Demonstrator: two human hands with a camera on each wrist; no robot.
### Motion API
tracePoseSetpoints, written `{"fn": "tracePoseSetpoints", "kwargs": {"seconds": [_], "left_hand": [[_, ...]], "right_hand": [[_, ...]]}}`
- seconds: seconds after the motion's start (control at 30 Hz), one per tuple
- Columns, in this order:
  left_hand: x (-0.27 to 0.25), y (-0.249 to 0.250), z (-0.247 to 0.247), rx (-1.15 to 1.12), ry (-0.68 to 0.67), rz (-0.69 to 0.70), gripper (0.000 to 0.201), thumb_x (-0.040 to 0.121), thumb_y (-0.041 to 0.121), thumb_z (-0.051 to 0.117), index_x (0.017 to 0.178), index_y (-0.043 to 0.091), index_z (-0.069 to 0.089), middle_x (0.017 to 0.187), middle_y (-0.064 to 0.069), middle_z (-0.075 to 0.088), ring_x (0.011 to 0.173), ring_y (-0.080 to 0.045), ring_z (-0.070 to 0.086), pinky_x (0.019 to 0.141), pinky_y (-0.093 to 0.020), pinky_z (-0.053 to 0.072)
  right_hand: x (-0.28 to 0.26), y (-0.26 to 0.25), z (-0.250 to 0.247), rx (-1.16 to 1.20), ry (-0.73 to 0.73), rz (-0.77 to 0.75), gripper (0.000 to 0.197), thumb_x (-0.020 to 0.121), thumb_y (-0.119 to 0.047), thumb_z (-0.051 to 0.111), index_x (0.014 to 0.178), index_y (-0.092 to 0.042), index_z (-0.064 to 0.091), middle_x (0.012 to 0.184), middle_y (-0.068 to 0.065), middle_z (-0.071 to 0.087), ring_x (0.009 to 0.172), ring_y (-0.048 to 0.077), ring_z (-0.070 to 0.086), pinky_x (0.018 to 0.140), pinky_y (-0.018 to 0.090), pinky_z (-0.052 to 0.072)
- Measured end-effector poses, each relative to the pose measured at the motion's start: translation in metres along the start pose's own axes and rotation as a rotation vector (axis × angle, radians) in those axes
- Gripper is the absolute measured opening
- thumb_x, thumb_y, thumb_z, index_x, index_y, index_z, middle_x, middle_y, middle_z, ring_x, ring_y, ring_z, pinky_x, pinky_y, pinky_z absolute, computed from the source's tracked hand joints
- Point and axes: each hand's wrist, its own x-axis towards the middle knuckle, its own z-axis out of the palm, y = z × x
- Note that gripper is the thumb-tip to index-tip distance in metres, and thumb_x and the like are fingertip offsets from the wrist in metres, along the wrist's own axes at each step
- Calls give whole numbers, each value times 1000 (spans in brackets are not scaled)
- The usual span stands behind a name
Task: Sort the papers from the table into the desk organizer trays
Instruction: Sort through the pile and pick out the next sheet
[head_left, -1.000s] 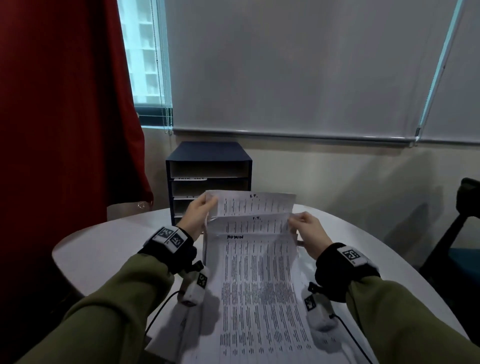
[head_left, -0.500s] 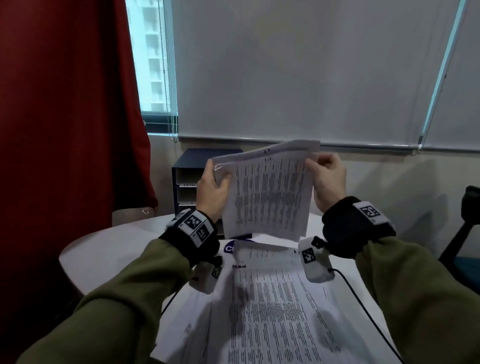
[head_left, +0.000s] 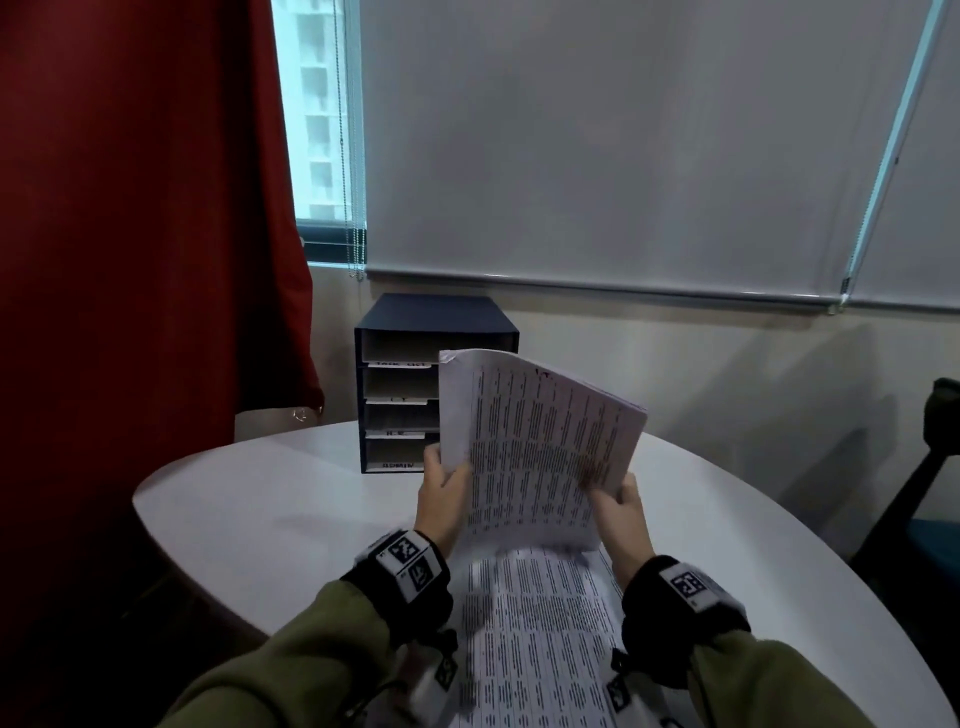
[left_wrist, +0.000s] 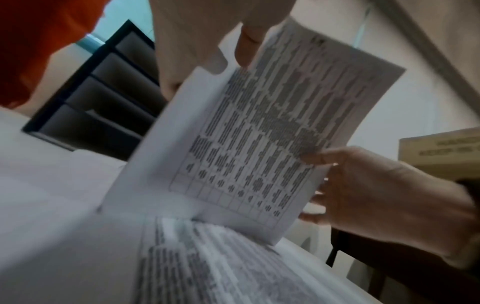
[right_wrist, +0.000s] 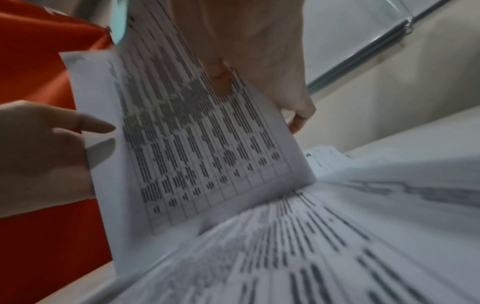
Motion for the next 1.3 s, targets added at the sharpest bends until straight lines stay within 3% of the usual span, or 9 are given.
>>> {"fn": "tracePoseSetpoints", "kwargs": {"seconds": [0.2,0.3,0.43,0.63,0.87,0.93,1.07,1.2,1.3], "left_hand": [[13,-10,-9,139,-198,-82,25,101,15,35,116,26,51,121,5,57,110,-10,54,102,-31,40],[19,-4,-20,248,-101,-134,50,97,11,34,146,14,25,150,2,32,138,-21,33,116,-39,26],[43,-8,-44,282,-7,-229,41,91,4,36,131,4,41,132,-13,50,117,-29,49,104,-41,39],[56,-29,-76,364,9,-349,47,88,2,35,135,3,39,133,-15,49,124,-36,45,108,-46,36],[88,-10,-95,193,-46,-390,31,89,3,42,118,-5,48,108,-20,58,87,-33,57,73,-37,50],[91,-2,-98,126,-78,-443,27,93,7,39,118,-1,44,110,-17,56,80,-30,63,63,-37,59],[102,-4,-103,127,-37,-432,38,95,4,30,132,-5,31,109,-30,55,51,-23,63,39,-21,47],[127,-14,-94,-55,89,-467,31,95,-4,24,124,-1,32,82,-17,43,56,-19,42,32,-13,36],[147,-10,-82,-178,131,-450,40,96,-5,27,136,-4,31,77,-13,41,56,-19,43,32,-11,36]], "right_hand": [[17,14,1,-138,-16,74,17,98,-3,38,112,-12,40,114,13,55,100,26,52,76,34,49],[28,2,10,-300,-2,37,11,93,-3,37,100,-3,45,105,23,59,86,29,55,78,38,50],[32,-9,28,-298,-115,137,20,93,4,28,96,-7,45,87,8,53,68,13,49,52,23,36],[29,15,58,-232,-310,361,34,95,11,29,88,-16,49,82,4,60,67,16,58,50,24,46],[80,4,84,-282,-373,406,25,92,-1,45,77,-20,51,85,1,55,75,17,55,86,39,51],[107,-1,89,-262,-372,400,19,91,-5,46,80,-19,52,86,1,54,74,16,54,81,36,51],[120,-30,94,-226,-374,483,12,81,-9,60,92,-8,55,89,9,58,79,24,52,71,33,44],[119,-37,87,-255,-474,593,8,88,-14,63,87,-10,56,72,7,64,49,16,59,42,18,43],[144,-30,99,-46,-294,517,16,95,-3,52,80,-2,50,56,10,52,27,8,45,29,13,35]]}}
